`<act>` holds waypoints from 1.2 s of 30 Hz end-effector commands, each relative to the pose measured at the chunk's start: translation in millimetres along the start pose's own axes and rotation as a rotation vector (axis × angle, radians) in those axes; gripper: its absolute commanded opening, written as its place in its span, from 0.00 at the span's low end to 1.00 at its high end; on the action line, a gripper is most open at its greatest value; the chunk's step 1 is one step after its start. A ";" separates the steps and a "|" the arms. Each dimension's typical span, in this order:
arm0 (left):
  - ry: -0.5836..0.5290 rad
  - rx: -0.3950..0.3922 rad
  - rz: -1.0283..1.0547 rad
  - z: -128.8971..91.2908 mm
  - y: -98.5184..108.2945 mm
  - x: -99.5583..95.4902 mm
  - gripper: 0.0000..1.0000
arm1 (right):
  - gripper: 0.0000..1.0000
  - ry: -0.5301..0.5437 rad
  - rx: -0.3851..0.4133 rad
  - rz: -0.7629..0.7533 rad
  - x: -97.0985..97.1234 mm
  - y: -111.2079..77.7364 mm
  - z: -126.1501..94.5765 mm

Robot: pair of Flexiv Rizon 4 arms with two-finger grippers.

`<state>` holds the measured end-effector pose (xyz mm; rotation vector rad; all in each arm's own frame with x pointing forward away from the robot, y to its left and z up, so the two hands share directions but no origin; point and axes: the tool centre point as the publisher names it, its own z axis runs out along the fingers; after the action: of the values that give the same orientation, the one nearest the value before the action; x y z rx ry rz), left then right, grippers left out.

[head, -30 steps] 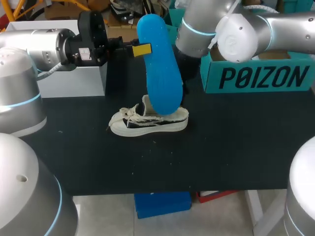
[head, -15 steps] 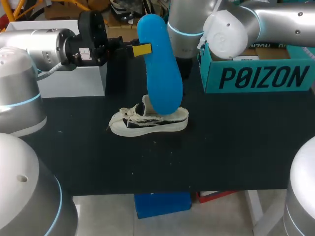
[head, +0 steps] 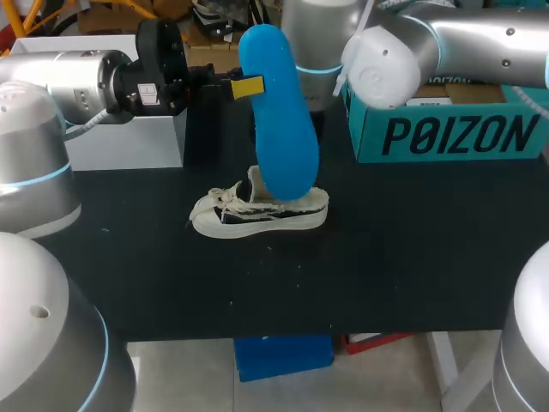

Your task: Take the shoe out of the shoebox, open the shoe tongue, remove and reinsert the insole, then place the shoe into the shoebox

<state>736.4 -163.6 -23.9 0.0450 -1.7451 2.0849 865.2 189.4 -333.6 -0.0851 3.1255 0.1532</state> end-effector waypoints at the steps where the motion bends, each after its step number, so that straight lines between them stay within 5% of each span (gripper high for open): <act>1: -0.002 0.001 0.002 0.6 1.7 0.7 0.00 | 1.00 -0.003 0.000 0.002 1.4 2.4 3.3; 18: -0.002 0.001 0.002 0.6 1.7 0.7 0.00 | 1.00 -0.097 -0.188 -0.011 3.4 -19.6 -5.0; 36: -0.002 0.001 0.002 0.6 1.7 0.7 0.00 | 1.00 -0.215 -0.559 -0.026 5.5 -36.3 15.3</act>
<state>736.2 -163.6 -24.0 0.0451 -1.7454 2.0849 864.3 159.6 -345.4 -0.0760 2.8525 0.6879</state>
